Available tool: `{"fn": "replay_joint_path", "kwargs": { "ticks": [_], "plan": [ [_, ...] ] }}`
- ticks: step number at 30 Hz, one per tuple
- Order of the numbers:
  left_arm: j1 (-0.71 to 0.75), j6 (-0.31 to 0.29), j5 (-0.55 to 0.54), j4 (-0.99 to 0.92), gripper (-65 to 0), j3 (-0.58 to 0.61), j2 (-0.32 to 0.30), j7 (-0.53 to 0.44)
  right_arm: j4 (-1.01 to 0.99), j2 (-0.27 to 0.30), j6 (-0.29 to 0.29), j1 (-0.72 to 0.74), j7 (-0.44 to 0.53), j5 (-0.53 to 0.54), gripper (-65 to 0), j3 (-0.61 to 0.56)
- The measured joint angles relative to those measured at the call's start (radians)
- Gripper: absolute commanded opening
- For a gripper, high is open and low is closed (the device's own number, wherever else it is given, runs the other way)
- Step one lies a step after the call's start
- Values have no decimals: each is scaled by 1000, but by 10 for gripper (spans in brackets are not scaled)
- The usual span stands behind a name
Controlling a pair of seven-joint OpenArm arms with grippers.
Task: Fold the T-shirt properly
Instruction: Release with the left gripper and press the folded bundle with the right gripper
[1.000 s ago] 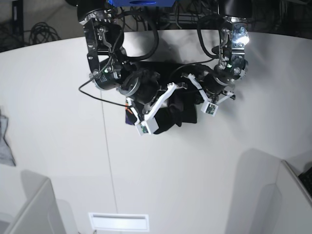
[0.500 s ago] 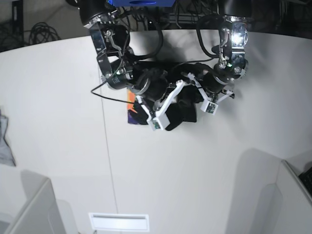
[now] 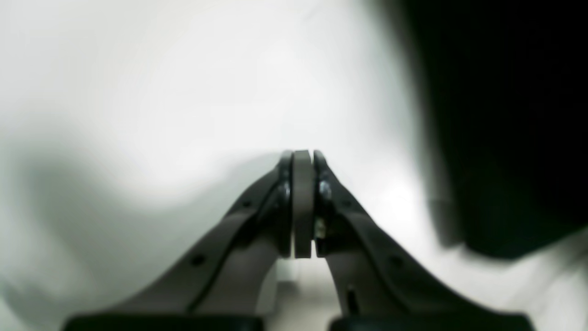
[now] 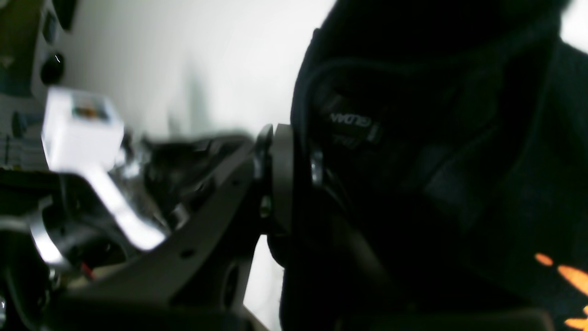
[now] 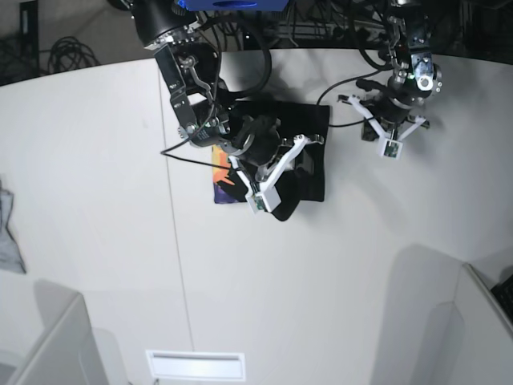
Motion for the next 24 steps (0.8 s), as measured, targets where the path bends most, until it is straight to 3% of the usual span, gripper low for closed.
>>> {"fn": "replay_joint_path", "kwargs": {
  "ticks": [5,9,14,21,22,24],
  "plan": [
    [71,-3,-10,49,-650,-138,0,16,-1,0,0,3,0,0,-650,1],
    [90,0,-158,51,-650,-238,-8,15,-2,0,0,6,2,0,-650,1],
    [104,1,-246,48,-650,-261,-70,16,-2,0,0,11,3,-3,-650,0],
    [105,1,-255,48,-650,-259,-65,15,-27,0,0,9,0,0,-650,1],
    [110,0,-256,48,-650,-259,-67,14,-32,0,0,9,-1,0,-626,1],
    [128,1,-258,60,-650,-259,-66,15,-36,0,0,8,0,-2,-516,1]
  ]
}}
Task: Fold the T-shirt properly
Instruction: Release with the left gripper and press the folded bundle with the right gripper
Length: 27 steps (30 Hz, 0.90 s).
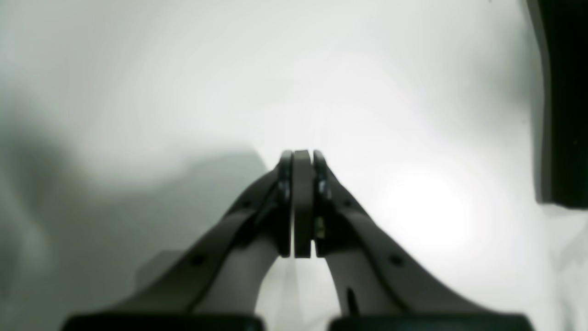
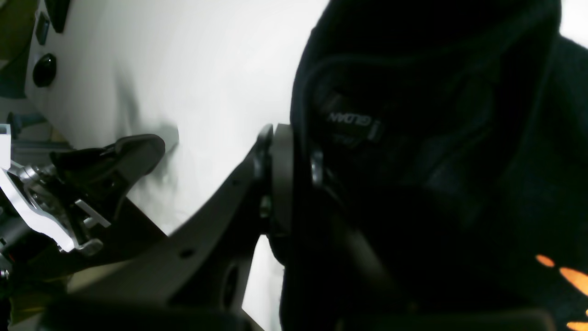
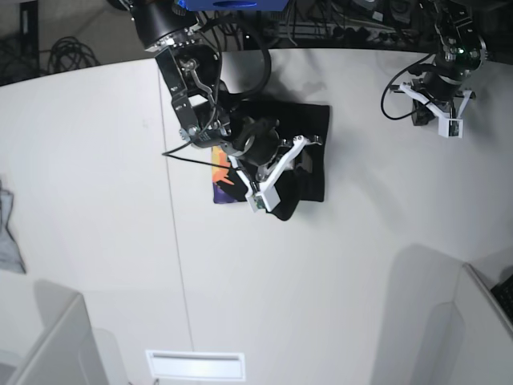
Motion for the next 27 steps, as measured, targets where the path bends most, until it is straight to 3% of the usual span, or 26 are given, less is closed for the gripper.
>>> {"fn": "replay_joint_path", "kwargs": {
  "ticks": [2,5,10,14,27],
  "plan": [
    [28,-8,-3,26,-650,-20,4,1,-6,0,0,0,0,0,-434,0],
    [40,0,-2,35,-650,-71,7,1,-6,0,0,-2,-2,5,-372,0],
    [37,-5,-1,35,-650,-154,2,1,-7,-2,0,-2,0,5,-362,-5],
    [37,-102,-1,35,-650,-187,2,3,-37,-8,0,12,2,8,-363,-19],
    [37,-109,-1,35,-650,-192,7,3,-114,-2,0,132,-1,13,-365,-330]
  ]
}}
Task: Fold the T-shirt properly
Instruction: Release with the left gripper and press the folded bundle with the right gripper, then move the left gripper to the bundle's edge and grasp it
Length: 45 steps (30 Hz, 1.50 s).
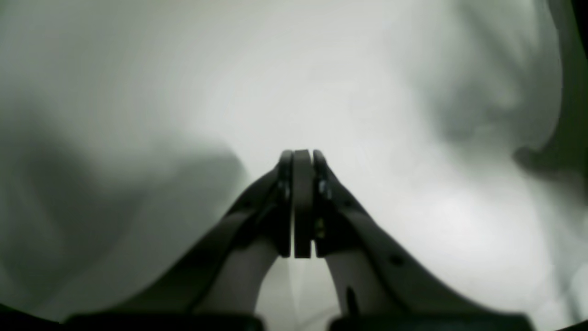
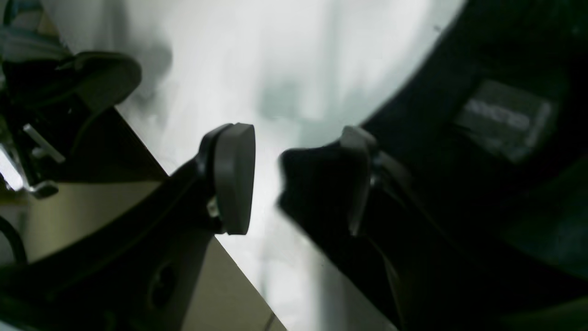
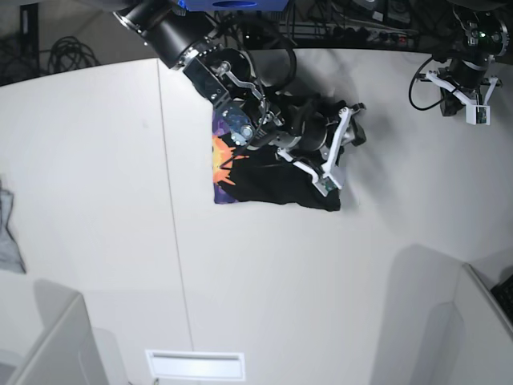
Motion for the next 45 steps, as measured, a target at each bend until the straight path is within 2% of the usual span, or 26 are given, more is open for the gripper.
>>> {"fn": "replay_joint_path", "kwargs": {
  "ticks": [3,6,7,9,11,18,25,27,31,33,34,36,38,42,45],
  "plan": [
    [-5,0,-1,0,-650,0,0,0,64,14,4,7,-6,3,-365,-35],
    [-5,0,0,0,-650,4,-3,-1,171,63,7,5,3,0,-374,-32],
    [-4,0,0,0,-650,5,-2,0,203,85,6,5,5,3,-402,-19],
    [-2,0,0,4,-650,9,3,0,248,117,8,-14,-6,9,-501,58],
    [-5,0,0,11,-650,21,3,0,283,129,6,-63,8,-7,-650,169],
    [-8,-3,-5,78,-650,197,3,0,304,139,8,-209,0,-5,-650,474],
    [-56,-1,-1,79,-650,300,3,0,340,131,11,-298,7,4,-650,658],
    [-67,-1,0,79,-532,318,3,3,344,134,25,-315,1,-3,-650,705],
    [-107,-1,-1,79,-267,332,36,3,350,131,143,-340,3,4,-650,801],
    [-126,-1,-45,78,-161,333,56,4,351,132,183,-348,3,1,-650,834],
    [-132,-1,-101,77,-125,334,56,3,351,131,197,-352,0,-3,-650,847],
    [-144,-1,-198,74,-92,335,53,3,350,132,200,-354,-5,-4,-650,862],
    [-164,1,-242,66,-95,341,50,3,350,131,200,-360,0,-4,-650,866],
    [-232,7,-237,-3,-94,438,47,4,350,131,201,-364,-8,-5,-650,866],
    [-270,85,-237,-84,-94,491,53,3,350,132,202,-364,-7,-4,-650,866]
  ]
}}
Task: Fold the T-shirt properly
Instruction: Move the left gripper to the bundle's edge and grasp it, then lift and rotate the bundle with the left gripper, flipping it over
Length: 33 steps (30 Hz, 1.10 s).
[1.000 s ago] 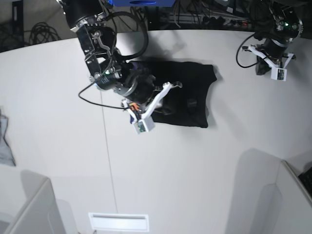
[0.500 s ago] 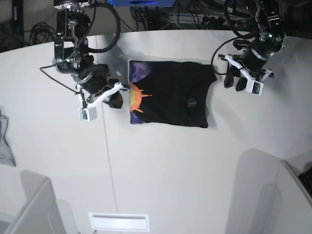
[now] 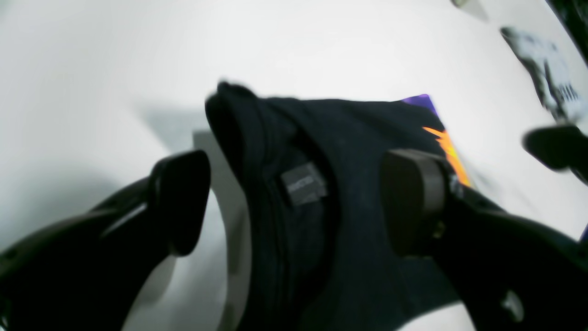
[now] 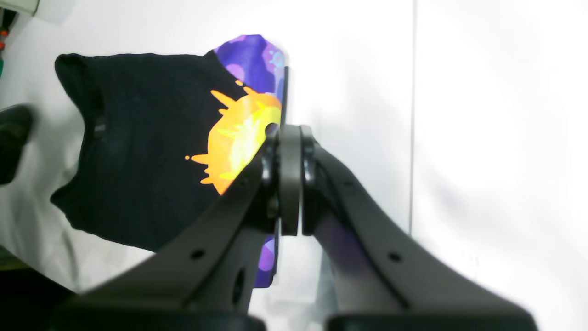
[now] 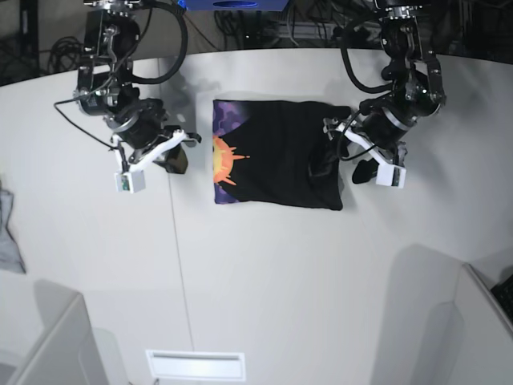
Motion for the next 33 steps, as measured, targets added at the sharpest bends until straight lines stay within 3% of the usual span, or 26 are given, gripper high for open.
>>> {"fn": "replay_joint_path", "kwargs": {
  "ticks": [2,8,11,14,17,21,24,26,33],
  "plan": [
    [-20,46,3,-60,-94,20,0,-2,0,0,1,-2,0,-1,-650,0],
    [-56,101,2,-171,-94,71,0,-4,0,48,2,-3,4,4,-650,1],
    [-68,104,-3,-187,-95,124,0,-12,0,42,2,-3,3,4,-650,0],
    [-77,157,-9,-193,-100,185,-8,-30,0,44,2,-3,4,7,-650,-2],
    [-77,187,-21,-202,-214,212,-6,-36,0,43,2,-3,4,7,-650,-2],
    [-74,193,-18,-219,-479,215,-8,-29,0,43,2,-3,4,7,-650,-2],
    [-71,193,-24,-220,-635,215,-9,-29,0,34,3,-3,4,11,-650,57],
    [-71,193,-25,-220,-650,215,-11,-27,0,36,2,-3,8,7,-650,97],
    [-121,193,-28,-218,-650,217,-27,137,0,30,3,-33,2,7,-650,238]
  ]
}}
